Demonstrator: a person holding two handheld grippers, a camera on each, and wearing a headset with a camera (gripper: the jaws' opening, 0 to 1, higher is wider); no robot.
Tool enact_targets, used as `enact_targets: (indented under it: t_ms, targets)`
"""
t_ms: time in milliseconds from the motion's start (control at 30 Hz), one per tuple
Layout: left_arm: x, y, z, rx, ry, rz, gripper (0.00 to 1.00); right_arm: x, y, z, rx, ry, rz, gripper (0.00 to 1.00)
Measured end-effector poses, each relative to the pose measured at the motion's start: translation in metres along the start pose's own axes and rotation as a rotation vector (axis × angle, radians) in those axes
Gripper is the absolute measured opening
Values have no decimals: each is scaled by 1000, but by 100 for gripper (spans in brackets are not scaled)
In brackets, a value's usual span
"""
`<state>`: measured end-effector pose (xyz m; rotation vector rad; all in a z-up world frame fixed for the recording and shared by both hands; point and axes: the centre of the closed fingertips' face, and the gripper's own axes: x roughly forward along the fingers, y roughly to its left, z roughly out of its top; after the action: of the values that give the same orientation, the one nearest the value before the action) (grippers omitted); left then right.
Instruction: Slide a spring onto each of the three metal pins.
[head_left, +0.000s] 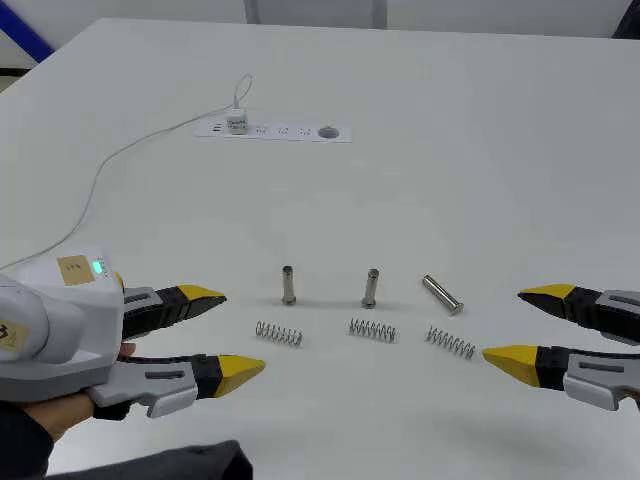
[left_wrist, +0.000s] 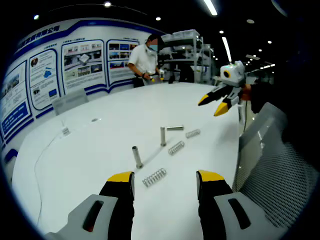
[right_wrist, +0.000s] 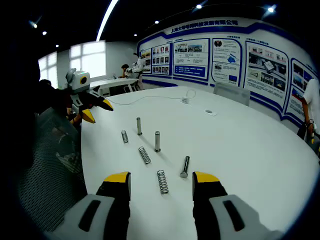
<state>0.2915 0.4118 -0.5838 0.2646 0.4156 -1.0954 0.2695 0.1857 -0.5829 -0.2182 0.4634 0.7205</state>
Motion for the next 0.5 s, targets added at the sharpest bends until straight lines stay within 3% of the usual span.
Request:
enact_targets:
  t_ms: [500]
  targets:
    - [2, -3, -1, 3, 6, -16, 51, -2, -1, -2, 15, 11, -15, 49]
